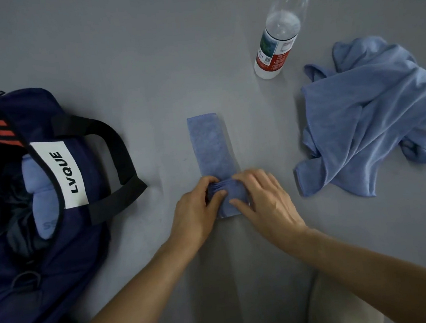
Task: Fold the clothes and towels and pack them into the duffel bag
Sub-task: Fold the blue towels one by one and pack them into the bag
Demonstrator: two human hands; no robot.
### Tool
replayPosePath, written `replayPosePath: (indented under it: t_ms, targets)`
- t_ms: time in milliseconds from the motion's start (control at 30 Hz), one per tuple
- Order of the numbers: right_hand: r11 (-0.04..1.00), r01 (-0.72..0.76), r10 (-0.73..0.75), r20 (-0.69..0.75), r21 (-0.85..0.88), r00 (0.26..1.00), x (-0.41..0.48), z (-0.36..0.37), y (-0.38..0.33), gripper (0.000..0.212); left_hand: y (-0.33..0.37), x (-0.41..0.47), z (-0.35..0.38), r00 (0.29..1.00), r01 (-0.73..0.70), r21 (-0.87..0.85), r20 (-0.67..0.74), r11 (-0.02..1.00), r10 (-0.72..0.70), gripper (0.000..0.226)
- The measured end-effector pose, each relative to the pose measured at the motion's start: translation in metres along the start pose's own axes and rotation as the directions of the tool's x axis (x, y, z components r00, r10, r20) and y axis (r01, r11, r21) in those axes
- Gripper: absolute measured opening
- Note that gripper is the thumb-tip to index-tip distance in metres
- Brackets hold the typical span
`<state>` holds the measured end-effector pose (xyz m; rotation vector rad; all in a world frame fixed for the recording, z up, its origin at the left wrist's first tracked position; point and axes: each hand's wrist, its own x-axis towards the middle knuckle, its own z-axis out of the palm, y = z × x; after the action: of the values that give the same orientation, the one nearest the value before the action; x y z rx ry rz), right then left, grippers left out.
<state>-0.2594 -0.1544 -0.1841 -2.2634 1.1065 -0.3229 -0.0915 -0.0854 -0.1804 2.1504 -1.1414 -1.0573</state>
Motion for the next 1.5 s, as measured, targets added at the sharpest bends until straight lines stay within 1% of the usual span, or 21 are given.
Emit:
replayPosePath:
  t_ms: [67, 100, 167, 233, 333, 367, 467, 533, 600, 700, 767, 867, 1000, 1033, 1100, 1133, 1200, 1267, 1367, 1433, 1500]
  targets:
    - [0.926, 0.311, -0.305, 0.064, -0.211, 0.95, -0.011, -0.001, 0.014, 0.055, -0.001, 0.005, 0.0, 1.0, -0.026, 0.085, -0.016, 0.996, 0.027, 0.016]
    - [0.879, 0.38, -0.357, 0.132, -0.288, 0.925, -0.014, 0.0, 0.021, 0.065, -0.002, 0.005, 0.0, 0.997, -0.05, 0.143, -0.044, 0.988, 0.057, 0.019]
    - [0.837, 0.405, -0.354, 0.2, -0.369, 0.913, -0.017, 0.005, 0.034, 0.077, -0.007, 0.002, 0.004, 0.978, -0.12, 0.261, -0.134, 0.958, 0.16, 0.025]
    - [0.844, 0.384, -0.347, 0.164, -0.374, 0.923, -0.013, 0.01, 0.036, 0.07, -0.016, -0.001, 0.01, 0.909, -0.273, 0.371, -0.201, 0.887, 0.364, 0.031]
    - [0.877, 0.358, -0.349, 0.088, -0.32, 0.933, -0.001, 0.016, 0.033, 0.055, -0.033, -0.003, 0.017, 0.754, -0.491, 0.513, -0.155, 0.704, 0.639, 0.034]
    - [0.879, 0.362, -0.351, 0.092, -0.31, 0.932, 0.001, 0.016, 0.033, 0.054, -0.038, -0.005, 0.018, 0.751, -0.509, 0.519, -0.122, 0.687, 0.649, 0.037]
    - [0.872, 0.397, -0.371, 0.143, -0.285, 0.918, 0.005, 0.016, 0.039, 0.057, -0.046, -0.011, 0.014, 0.852, -0.464, 0.527, 0.043, 0.713, 0.522, 0.069]
    - [0.892, 0.387, -0.356, 0.165, -0.234, 0.92, 0.012, 0.011, 0.038, 0.058, -0.044, -0.011, 0.007, 0.866, -0.464, 0.54, 0.11, 0.703, 0.488, 0.077]
    - [0.93, 0.334, -0.308, 0.166, -0.154, 0.937, 0.016, 0.005, 0.031, 0.059, -0.04, -0.007, 0.004, 0.878, -0.452, 0.447, 0.07, 0.772, 0.473, 0.066]
    - [0.99, 0.138, -0.139, 0.169, 0.014, 0.976, 0.021, -0.01, 0.014, 0.051, -0.022, -0.008, -0.003, 0.964, -0.262, 0.162, -0.009, 0.951, 0.267, 0.048]
    - [0.999, -0.005, -0.006, 0.246, 0.045, 0.969, 0.021, -0.015, 0.009, 0.051, -0.017, -0.011, -0.007, 0.984, -0.174, 0.108, -0.012, 0.979, 0.176, 0.04]
    - [0.99, -0.133, 0.111, 0.308, 0.053, 0.945, 0.017, -0.012, 0.008, 0.047, -0.012, -0.02, -0.008, 0.995, -0.1, 0.077, -0.012, 0.992, 0.101, 0.022]
    - [0.978, -0.203, 0.189, 0.211, 0.044, 0.959, 0.009, -0.005, -0.007, 0.049, -0.006, -0.019, 0.0, 0.999, 0.034, 0.023, -0.037, 0.999, -0.033, 0.013]
    - [0.986, -0.165, 0.158, 0.142, 0.033, 0.977, 0.008, -0.006, -0.011, 0.048, -0.003, -0.016, 0.001, 0.996, 0.064, 0.021, -0.056, 0.998, -0.063, 0.013]
    - [0.997, 0.047, -0.047, 0.002, -0.054, 0.999, 0.004, -0.006, -0.008, 0.043, 0.001, -0.007, 0.002, 0.988, 0.124, 0.003, -0.091, 0.992, -0.124, 0.015]
    - [0.976, 0.176, -0.18, -0.021, -0.128, 0.983, 0.002, -0.005, -0.002, 0.042, 0.002, -0.003, 0.002, 0.983, 0.15, 0.002, -0.107, 0.989, -0.148, 0.015]
    - [0.9, 0.351, -0.35, 0.053, -0.26, 0.935, -0.001, -0.002, 0.013, 0.049, 0.003, 0.002, 0.003, 0.977, 0.159, 0.024, -0.149, 0.987, -0.154, 0.015]
    - [0.852, 0.394, -0.368, 0.141, -0.344, 0.919, -0.001, 0.0, 0.021, 0.061, 0.001, 0.004, 0.002, 0.974, 0.076, 0.065, -0.217, 0.995, -0.061, 0.023]
    - [0.838, 0.38, -0.355, 0.137, -0.392, 0.925, 0.008, 0.005, 0.02, 0.069, -0.009, 0.004, 0.0, 0.913, -0.222, 0.289, -0.272, 0.931, 0.302, 0.029]
    - [0.841, 0.369, -0.356, 0.11, -0.395, 0.928, 0.016, 0.008, 0.019, 0.068, -0.017, 0.008, -0.002, 0.85, -0.365, 0.424, -0.21, 0.829, 0.482, 0.033]
    - [0.849, 0.357, -0.359, 0.07, -0.39, 0.931, 0.023, 0.012, 0.021, 0.063, -0.027, 0.013, -0.004, 0.851, -0.417, 0.46, -0.104, 0.784, 0.514, 0.051]
